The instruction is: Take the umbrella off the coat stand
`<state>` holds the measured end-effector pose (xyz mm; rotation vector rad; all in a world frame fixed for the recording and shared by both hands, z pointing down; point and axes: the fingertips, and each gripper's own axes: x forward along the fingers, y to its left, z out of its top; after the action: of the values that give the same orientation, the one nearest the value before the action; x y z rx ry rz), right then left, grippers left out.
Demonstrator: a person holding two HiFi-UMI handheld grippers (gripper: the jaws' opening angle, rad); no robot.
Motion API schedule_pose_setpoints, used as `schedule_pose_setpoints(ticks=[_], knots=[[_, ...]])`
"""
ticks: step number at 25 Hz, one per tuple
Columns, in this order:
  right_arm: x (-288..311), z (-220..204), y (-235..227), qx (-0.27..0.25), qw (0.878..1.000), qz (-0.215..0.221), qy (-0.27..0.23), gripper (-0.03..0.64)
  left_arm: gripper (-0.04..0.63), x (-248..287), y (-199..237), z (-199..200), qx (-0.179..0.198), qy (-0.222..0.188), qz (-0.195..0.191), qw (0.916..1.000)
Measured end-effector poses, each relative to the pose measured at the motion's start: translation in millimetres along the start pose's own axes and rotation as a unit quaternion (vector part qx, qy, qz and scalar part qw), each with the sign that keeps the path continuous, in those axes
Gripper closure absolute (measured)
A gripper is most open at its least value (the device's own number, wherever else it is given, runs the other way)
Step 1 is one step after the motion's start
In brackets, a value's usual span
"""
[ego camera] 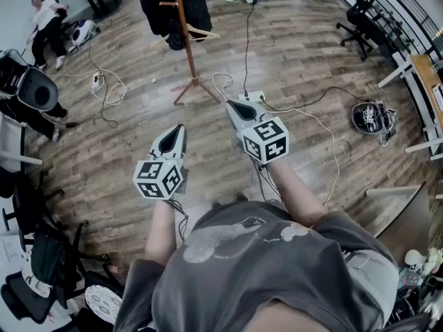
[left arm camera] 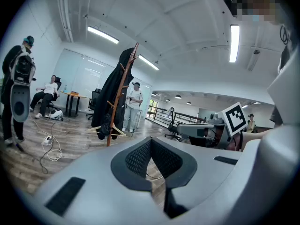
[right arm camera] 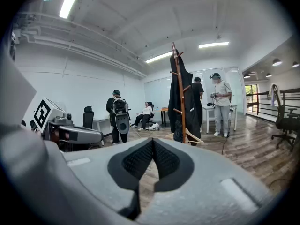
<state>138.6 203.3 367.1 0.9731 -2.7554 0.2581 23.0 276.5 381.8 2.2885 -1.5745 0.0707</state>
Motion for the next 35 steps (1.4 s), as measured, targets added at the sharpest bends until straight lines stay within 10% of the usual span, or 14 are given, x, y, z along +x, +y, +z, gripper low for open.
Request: schedule_pose_setpoints(ticks=[21,35], knots=[[-9.0,-1.4,42.2,-0.007,0.999,0.039,-0.031,0.619,0.584,-34.9,-0.2,-10.0,0.000,-0.003,0.004,1.0000],[4.5,-19.2,59.3,0.018,1.000,-0.011,-0.019,0.618,0.584,-60.7,29.4,-22.2,-0.011,-0.003,-0.006,0.9999]])
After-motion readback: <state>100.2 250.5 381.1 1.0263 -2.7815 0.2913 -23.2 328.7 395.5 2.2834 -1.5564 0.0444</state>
